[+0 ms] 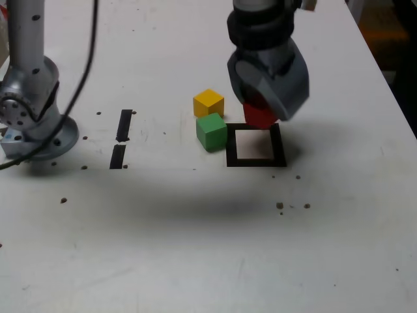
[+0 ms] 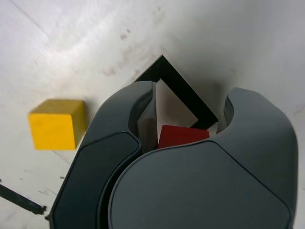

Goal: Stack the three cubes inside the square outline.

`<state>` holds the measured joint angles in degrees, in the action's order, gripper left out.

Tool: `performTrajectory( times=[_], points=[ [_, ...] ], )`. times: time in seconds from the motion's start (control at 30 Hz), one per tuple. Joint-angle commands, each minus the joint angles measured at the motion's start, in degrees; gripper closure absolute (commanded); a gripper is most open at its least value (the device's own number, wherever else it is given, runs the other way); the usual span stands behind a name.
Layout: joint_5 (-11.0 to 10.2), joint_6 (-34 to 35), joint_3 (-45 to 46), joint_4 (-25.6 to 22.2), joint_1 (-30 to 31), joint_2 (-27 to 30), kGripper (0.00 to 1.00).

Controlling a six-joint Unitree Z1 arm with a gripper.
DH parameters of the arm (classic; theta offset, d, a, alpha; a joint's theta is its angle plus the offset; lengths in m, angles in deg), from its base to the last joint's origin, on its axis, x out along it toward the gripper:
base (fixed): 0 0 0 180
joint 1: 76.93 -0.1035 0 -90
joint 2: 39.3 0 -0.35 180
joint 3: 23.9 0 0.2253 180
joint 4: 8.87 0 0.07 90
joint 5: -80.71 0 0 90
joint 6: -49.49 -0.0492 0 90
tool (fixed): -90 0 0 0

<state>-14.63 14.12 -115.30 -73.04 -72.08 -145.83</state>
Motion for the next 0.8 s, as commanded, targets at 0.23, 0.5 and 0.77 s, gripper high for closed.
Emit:
performTrajectory(
  times=[0.23, 0.5, 0.77],
  points=[
    [-6.89, 7.83, 3.60, -0.32, 3.90, 0.39, 0.84],
    [-10.99, 7.95, 4.64, 0.31, 5.83, -0.09, 0.84],
    [-10.40, 8.82, 3.36, 1.36, 5.86, -1.74, 0.84]
  ],
)
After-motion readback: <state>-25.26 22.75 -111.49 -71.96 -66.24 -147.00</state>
